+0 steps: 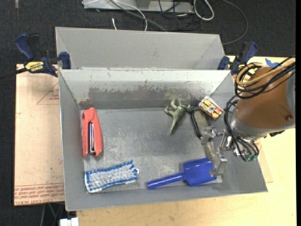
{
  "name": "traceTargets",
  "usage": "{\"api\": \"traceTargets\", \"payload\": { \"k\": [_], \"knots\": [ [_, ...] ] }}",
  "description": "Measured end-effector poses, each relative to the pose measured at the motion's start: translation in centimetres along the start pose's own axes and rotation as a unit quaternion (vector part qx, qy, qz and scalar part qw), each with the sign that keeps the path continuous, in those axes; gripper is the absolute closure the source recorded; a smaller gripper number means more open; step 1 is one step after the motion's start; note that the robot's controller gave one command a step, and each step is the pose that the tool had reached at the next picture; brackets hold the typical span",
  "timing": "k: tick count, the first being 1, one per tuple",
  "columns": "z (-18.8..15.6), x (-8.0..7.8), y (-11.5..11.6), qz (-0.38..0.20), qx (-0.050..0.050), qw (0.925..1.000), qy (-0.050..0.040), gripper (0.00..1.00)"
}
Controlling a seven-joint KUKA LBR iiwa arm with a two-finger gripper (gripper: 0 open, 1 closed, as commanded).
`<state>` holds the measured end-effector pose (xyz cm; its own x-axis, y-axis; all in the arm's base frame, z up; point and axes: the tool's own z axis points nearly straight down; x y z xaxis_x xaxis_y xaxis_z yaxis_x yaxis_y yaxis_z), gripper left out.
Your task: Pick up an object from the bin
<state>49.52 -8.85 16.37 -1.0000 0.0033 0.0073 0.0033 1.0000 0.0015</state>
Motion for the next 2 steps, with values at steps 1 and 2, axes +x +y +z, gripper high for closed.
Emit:
{"api": "traceTargets", "payload": {
  "k": [1,2],
  "knots": [
    [-0.4,-0.2,0.0,-0.002,0.001,1.0000,-0.0039,0.00],
    [9.1,0.6,2.0,-0.237,0.003,0.9714,-0.0136,0.00]
  ]
}}
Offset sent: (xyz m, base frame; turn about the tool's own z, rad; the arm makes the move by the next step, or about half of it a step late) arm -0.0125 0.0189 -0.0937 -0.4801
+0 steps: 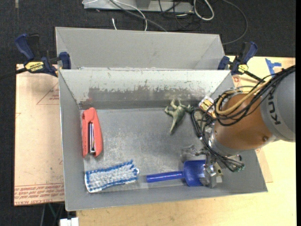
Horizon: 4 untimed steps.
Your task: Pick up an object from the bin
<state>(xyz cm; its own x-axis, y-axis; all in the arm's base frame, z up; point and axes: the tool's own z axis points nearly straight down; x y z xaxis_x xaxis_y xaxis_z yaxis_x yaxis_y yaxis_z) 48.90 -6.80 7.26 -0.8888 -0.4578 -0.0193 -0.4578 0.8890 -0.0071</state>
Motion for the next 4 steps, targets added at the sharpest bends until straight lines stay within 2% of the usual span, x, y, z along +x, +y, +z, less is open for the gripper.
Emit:
{"api": "traceTargets", "payload": {
  "k": [1,2,3,4],
  "knots": [
    [-4.1,0.7,-0.1,0.074,-0.002,0.9972,0.0067,0.00],
    [-0.2,-0.3,0.0,0.002,0.002,1.0000,-0.0048,0.00],
    [0.0,-1.1,1.9,0.062,0.003,0.9981,-0.0031,0.00],
    [-0.2,-0.4,0.0,0.007,0.002,1.0000,-0.0062,1.00]
  ]
}}
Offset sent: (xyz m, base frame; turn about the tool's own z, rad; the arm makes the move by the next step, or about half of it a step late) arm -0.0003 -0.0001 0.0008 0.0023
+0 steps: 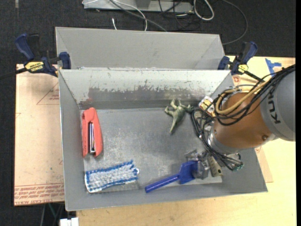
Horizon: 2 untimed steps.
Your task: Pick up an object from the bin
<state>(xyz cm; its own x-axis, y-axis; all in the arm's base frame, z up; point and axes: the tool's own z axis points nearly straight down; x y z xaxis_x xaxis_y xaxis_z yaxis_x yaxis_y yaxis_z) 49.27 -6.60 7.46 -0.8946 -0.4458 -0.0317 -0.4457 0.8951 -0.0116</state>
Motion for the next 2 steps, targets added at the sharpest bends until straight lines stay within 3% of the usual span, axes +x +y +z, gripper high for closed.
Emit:
{"api": "traceTargets", "payload": {
  "k": [1,2],
  "knots": [
    [0.0,0.0,0.0,0.000,0.000,1.0000,0.0000,1.00],
    [-2.2,-0.1,0.1,0.000,-0.001,1.0000,0.0007,1.00]
  ]
}}
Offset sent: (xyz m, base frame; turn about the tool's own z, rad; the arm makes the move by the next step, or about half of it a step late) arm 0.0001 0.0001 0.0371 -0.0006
